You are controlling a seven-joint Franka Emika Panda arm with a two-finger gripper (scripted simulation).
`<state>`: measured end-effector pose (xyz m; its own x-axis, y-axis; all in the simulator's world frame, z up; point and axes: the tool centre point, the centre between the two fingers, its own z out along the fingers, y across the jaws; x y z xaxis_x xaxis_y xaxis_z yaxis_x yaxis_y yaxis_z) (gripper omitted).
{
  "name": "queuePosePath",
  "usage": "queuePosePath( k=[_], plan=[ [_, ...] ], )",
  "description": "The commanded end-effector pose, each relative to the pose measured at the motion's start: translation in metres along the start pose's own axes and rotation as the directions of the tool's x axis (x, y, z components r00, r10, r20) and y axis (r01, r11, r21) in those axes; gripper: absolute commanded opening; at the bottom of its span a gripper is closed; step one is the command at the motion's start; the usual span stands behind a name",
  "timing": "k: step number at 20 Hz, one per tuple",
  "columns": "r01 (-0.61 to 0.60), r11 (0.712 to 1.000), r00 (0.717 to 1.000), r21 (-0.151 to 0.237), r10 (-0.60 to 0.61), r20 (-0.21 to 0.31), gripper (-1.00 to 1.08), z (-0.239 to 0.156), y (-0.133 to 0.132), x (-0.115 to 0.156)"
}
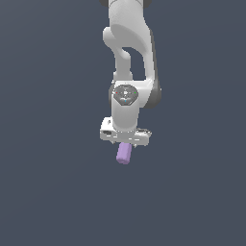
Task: Pick up the object and move it to a goal position.
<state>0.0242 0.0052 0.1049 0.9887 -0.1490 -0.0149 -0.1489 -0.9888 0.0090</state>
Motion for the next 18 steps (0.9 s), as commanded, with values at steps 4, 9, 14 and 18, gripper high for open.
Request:
queuePosePath(
  k=[4,9,14,18],
  plan=[
    [-0.042,0.999,0.999,0.009,0.042,-0.013,1.00,0.013,-0.003,0.010],
    [-0.043,0.999,0.999,0.009,0.044,-0.012,1.00,0.015,-0.003,0.010],
    [-0.045,0.999,0.999,0.009,0.045,-0.013,1.00,0.029,-0.003,0.010],
    [-0.047,0.999,0.999,0.009,0.047,-0.014,1.00,0.051,-0.003,0.010]
  ],
)
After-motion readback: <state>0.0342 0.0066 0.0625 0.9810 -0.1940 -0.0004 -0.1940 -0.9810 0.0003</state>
